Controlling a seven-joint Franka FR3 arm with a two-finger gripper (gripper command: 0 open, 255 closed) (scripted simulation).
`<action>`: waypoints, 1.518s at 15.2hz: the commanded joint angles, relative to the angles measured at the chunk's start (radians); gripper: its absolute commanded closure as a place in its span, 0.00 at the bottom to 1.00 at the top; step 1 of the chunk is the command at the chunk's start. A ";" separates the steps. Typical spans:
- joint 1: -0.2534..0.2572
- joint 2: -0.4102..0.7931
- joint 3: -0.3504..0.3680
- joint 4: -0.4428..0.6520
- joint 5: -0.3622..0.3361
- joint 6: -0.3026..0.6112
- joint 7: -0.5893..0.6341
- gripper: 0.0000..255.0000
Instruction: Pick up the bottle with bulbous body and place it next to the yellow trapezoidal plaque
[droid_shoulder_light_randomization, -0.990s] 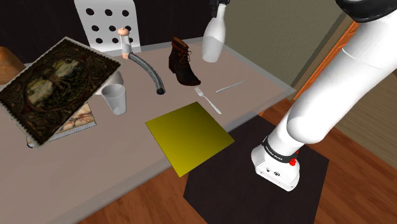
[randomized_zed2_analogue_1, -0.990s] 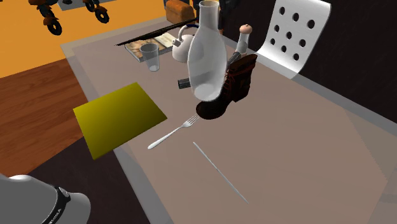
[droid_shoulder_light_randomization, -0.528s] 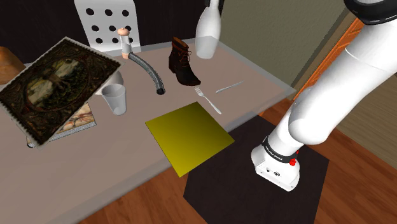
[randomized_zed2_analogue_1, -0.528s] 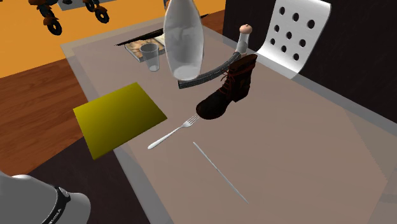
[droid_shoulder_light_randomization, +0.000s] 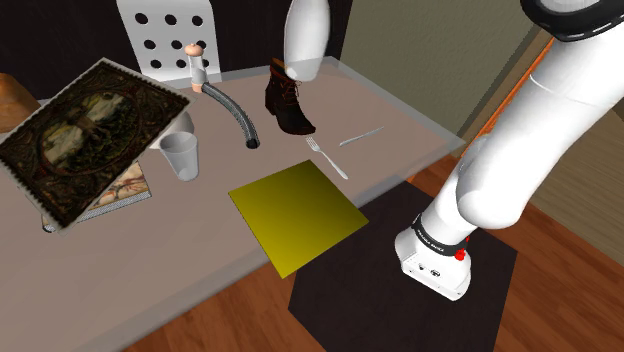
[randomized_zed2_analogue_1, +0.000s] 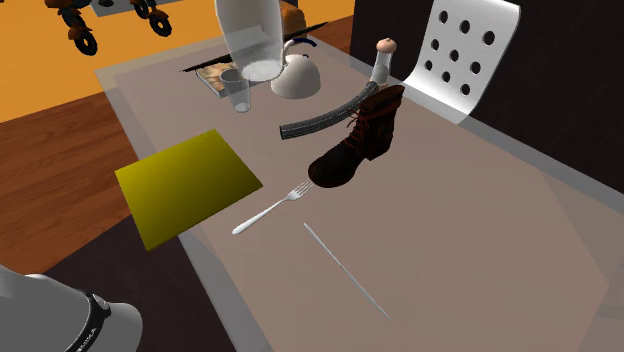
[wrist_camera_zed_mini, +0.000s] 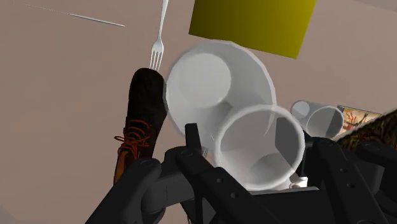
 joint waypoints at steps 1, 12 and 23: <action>0.018 0.040 0.017 0.097 0.005 -0.058 0.037 1.00; 0.040 -0.027 0.034 -0.092 -0.001 0.065 0.075 1.00; 0.042 -0.097 0.037 -0.331 -0.006 0.235 0.080 1.00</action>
